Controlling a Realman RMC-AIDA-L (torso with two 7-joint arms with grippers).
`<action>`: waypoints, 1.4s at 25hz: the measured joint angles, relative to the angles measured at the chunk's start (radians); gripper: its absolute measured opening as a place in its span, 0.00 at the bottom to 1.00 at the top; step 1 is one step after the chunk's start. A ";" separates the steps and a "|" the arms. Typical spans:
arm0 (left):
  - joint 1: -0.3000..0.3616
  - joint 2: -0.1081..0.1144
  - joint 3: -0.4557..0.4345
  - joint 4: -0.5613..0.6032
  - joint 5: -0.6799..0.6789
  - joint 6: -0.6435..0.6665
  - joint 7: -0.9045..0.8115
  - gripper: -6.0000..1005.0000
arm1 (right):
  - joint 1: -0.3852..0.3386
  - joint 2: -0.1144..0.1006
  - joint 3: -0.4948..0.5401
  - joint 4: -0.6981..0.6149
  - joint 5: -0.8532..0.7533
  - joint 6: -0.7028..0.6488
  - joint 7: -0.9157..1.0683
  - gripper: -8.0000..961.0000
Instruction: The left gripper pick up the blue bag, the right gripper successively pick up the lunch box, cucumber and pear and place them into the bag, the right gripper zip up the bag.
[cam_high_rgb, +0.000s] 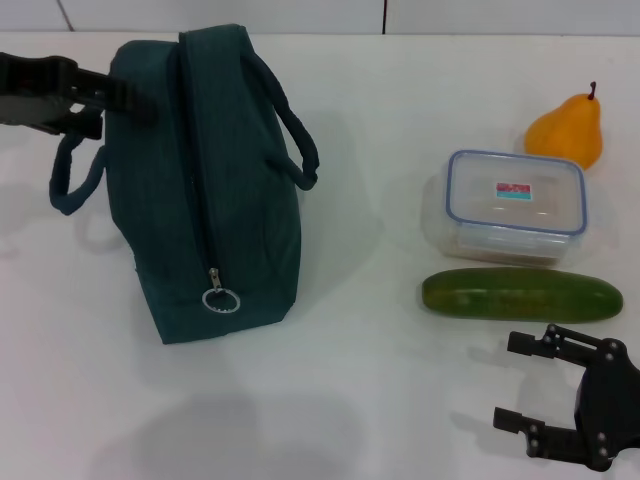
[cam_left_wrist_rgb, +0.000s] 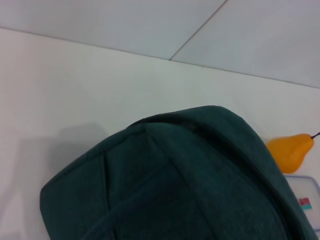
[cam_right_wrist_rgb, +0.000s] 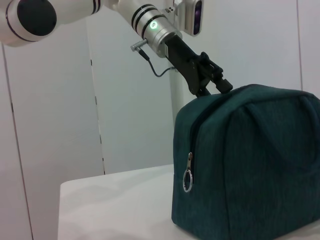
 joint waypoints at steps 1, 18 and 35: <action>-0.001 -0.001 0.000 -0.002 0.001 -0.001 0.002 0.82 | 0.000 0.000 0.000 0.000 0.000 0.000 0.000 0.78; -0.003 -0.008 0.009 -0.040 -0.041 -0.046 0.089 0.57 | -0.001 0.000 0.003 0.002 0.000 0.000 -0.001 0.78; -0.009 -0.009 0.007 -0.050 -0.041 -0.038 0.070 0.06 | -0.001 0.000 0.003 0.001 0.003 0.000 -0.001 0.78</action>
